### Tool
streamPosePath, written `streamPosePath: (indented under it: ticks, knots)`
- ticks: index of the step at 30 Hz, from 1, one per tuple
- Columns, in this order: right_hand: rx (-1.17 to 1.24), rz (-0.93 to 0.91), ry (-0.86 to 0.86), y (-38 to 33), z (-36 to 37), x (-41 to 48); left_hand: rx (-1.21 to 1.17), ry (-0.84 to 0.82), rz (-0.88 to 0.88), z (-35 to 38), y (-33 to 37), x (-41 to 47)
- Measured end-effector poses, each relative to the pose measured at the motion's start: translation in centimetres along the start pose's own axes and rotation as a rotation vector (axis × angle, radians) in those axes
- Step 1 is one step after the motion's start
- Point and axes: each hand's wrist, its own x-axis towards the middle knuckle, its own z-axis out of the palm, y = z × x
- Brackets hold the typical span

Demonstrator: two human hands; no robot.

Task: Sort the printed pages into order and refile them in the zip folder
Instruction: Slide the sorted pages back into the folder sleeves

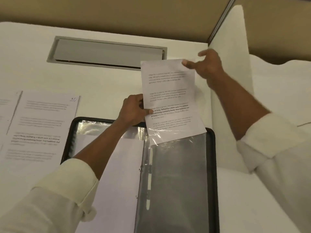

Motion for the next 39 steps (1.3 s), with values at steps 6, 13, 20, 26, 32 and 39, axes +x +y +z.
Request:
streamPosePath:
  ticks: [6,13,20,26,32,39]
  knots:
    - [0.216,0.174,0.070,6.4,1.5,-6.2,0.026,-0.037,0.041,-0.7,0.3,0.4]
    - [0.056,0.245,-0.078,10.2,0.2,-7.5,-0.026,-0.042,0.059,-0.8,0.3,0.1]
    - [-0.366,0.144,-0.158,10.7,-0.4,-8.2,-0.047,-0.035,0.063,-0.9,0.3,0.3]
    - [-0.675,0.157,-0.277,9.4,-0.7,-7.9,-0.071,-0.019,0.056,-1.0,0.4,0.8]
    - [-0.799,0.153,-0.349,9.2,-0.6,-8.3,-0.042,-0.041,0.075,-1.1,0.3,1.0]
    - [-0.661,0.205,-0.336,9.4,-0.8,-8.8,-0.053,-0.062,0.076,-1.1,0.3,0.8]
